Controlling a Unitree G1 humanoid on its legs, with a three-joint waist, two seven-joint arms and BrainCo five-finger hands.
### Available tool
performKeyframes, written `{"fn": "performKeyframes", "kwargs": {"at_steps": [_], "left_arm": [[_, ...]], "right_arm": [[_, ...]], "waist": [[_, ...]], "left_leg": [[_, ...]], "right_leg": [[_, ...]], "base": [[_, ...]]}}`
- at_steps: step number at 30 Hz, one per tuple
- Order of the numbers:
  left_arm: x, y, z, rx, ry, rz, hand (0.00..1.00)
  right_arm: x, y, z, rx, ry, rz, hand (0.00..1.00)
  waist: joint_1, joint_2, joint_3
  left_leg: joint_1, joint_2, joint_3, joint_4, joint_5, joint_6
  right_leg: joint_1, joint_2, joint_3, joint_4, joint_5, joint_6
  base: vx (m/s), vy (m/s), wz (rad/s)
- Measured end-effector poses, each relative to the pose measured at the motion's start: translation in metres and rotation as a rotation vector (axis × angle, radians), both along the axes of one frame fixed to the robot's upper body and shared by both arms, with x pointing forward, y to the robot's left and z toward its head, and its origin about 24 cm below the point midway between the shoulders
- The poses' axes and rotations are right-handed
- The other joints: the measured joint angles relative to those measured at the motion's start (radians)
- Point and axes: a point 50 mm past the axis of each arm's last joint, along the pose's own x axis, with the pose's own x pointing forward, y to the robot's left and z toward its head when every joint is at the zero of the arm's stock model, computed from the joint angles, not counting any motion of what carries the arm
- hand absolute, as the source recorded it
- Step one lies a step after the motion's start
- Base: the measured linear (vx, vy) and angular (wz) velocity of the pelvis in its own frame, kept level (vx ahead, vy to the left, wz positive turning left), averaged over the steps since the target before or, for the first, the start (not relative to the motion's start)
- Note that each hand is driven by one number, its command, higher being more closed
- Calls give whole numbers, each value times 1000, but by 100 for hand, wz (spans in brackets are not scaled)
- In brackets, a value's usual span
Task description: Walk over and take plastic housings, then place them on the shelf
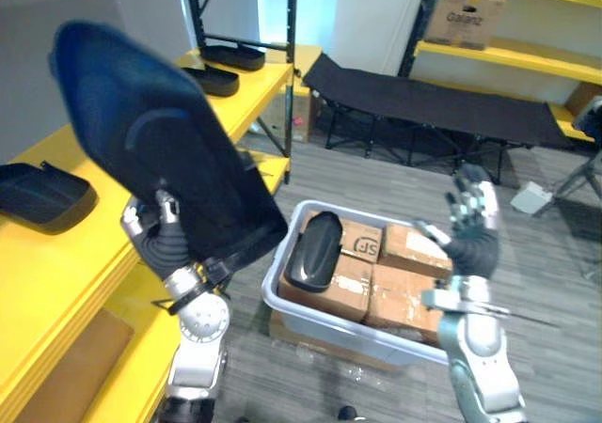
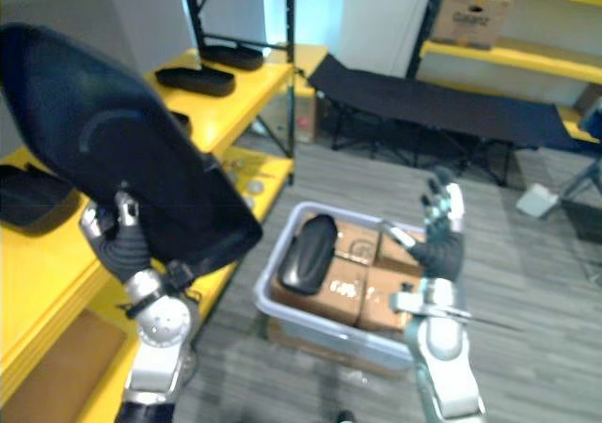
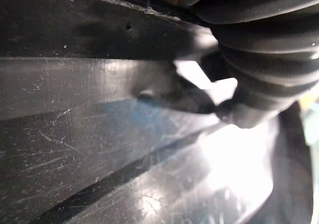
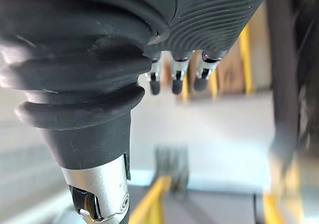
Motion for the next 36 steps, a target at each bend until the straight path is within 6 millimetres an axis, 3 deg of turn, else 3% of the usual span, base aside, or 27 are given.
{"fn": "performKeyframes", "kwargs": {"at_steps": [5, 8, 12, 15, 16, 20, 25, 26, 31, 34, 35, 36], "left_arm": [[-23, 8, -5, -51, -17, 9, 100], [-30, 9, -6, -56, -30, -29, 100], [-34, 15, -1, -15, -44, -28, 100], [-39, 23, 10, 31, -80, -2, 100], [-42, 28, 16, 49, -96, 25, 100], [-60, 46, 19, 100, -62, 120, 100], [-87, 64, 11, 164, 54, 193, 100], [-90, 67, 12, 183, 58, 195, 100], [-94, 69, 21, 276, 33, 139, 100], [-88, 66, 27, 312, 15, 69, 100], [-81, 63, 31, 324, -8, 26, 100], [-78, 61, 33, 323, -20, 2, 100]], "right_arm": [[-35, -9, -62, 110, 273, -123, 0], [-41, -11, -76, 134, 311, -114, 0], [-24, -4, -65, 128, 208, 14, 0], [1, 8, -51, 88, 136, 146, 0], [14, 18, -47, 69, 119, 213, 0], [36, 46, -40, 47, 90, 339, 0], [64, 76, -28, 14, 49, 464, 0], [69, 80, -23, 0, 33, 479, 0], [81, 86, -11, -40, 23, 479, 0], [78, 83, -15, -38, 43, 467, 0], [71, 79, -18, -30, 53, 451, 0], [68, 76, -21, -25, 62, 440, 0]], "waist": [[-17, 9, 0], [-15, 23, -3], [-9, 42, -10], [18, 54, -8], [33, 58, -6], [103, 69, -2], [206, 65, 0], [213, 61, 3], [234, 49, 12], [227, 59, 22], [202, 43, 26], [197, 35, 30]], "left_leg": [[4, 6, 10, 2, -11, -2], [5, 7, 12, 2, -13, -1], [-4, 6, 2, 4, -13, -1], [-25, -1, -39, 9, -10, -2], [-41, -6, -80, 10, -1, -2], [-60, -16, -179, 3, 15, -4], [-72, -41, -270, 11, 19, -1], [-73, -46, -280, 14, 18, 1], [-72, -86, -323, 33, 3, 24], [-83, -103, -361, 27, 1, 39], [-91, -116, -411, 25, 10, 44], [-89, -121, -431, 18, 19, 42]], "right_leg": [[-1, 4, 10, -6, -1, 0], [-1, 2, 11, -8, -2, -1], [0, 1, -1, -9, -10, -6], [7, -4, -43, -9, -14, -8], [20, -8, -85, -9, -20, -5], [58, -13, -189, -8, -33, 6], [106, -20, -284, 0, -44, 17], [115, -24, -300, 0, -45, 19], [141, -65, -332, 29, -69, 40], [110, -80, -247, 126, -164, 23], [103, -60, -176, 148, -205, 22], [99, -56, -157, 160, -225, 24]], "base": [[8, 7, -9], [-4, 4, -1], [-17, 9, 9], [-22, -1, 45], [2, -7, 67], [30, -10, 80], [51, -10, 56], [11, 25, 44], [3, 65, 24], [-5, 63, 48], [4, -40, 90], [11, -83, 95]]}}
